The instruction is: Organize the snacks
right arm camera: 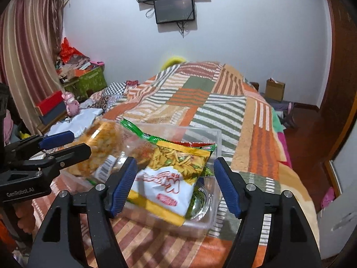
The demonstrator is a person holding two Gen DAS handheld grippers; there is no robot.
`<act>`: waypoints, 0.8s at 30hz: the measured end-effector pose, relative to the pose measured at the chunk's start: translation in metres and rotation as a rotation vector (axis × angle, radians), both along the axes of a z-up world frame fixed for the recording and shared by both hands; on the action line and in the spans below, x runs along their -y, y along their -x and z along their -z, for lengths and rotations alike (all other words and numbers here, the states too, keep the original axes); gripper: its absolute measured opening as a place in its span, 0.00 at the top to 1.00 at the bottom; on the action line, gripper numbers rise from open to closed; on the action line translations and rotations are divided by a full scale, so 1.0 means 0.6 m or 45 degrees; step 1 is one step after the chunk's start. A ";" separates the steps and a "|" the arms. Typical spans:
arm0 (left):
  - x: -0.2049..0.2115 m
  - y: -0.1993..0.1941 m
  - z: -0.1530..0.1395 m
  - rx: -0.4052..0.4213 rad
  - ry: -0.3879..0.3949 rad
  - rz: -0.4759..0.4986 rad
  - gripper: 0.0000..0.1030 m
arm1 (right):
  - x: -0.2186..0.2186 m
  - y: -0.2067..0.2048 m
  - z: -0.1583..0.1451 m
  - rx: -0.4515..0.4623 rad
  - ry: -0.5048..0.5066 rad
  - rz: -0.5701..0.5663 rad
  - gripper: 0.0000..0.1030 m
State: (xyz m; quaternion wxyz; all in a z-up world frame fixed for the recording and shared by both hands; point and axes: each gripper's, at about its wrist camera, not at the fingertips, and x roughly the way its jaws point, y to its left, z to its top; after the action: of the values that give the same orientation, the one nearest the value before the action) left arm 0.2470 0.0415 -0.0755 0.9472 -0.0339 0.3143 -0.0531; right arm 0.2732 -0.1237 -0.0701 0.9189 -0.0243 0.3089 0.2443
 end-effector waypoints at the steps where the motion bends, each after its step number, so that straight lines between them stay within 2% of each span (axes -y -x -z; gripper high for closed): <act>1: 0.000 0.010 -0.008 0.016 0.001 -0.001 0.37 | 0.002 0.006 -0.007 0.011 -0.006 -0.003 0.34; 6: 0.004 0.065 -0.052 0.121 -0.019 -0.014 0.37 | 0.018 0.058 -0.062 0.098 -0.059 -0.025 0.34; 14: 0.014 0.179 -0.134 0.289 0.004 -0.020 0.36 | 0.042 0.161 -0.141 0.269 -0.132 -0.063 0.34; 18: 0.021 0.228 -0.161 0.361 -0.008 -0.028 0.23 | 0.051 0.204 -0.164 0.329 -0.160 -0.075 0.32; 20: 0.025 0.253 -0.173 0.395 -0.012 -0.027 0.21 | 0.052 0.222 -0.172 0.361 -0.167 -0.068 0.25; 24: 0.025 0.290 -0.186 0.435 0.001 -0.046 0.08 | 0.047 0.243 -0.179 0.400 -0.168 -0.068 0.22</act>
State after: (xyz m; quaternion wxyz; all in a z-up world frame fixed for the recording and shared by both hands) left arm 0.0728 0.0263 0.0358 0.9877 -0.0305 0.1479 -0.0413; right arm 0.1275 -0.1518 0.0375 0.9486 -0.0102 0.1438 0.2816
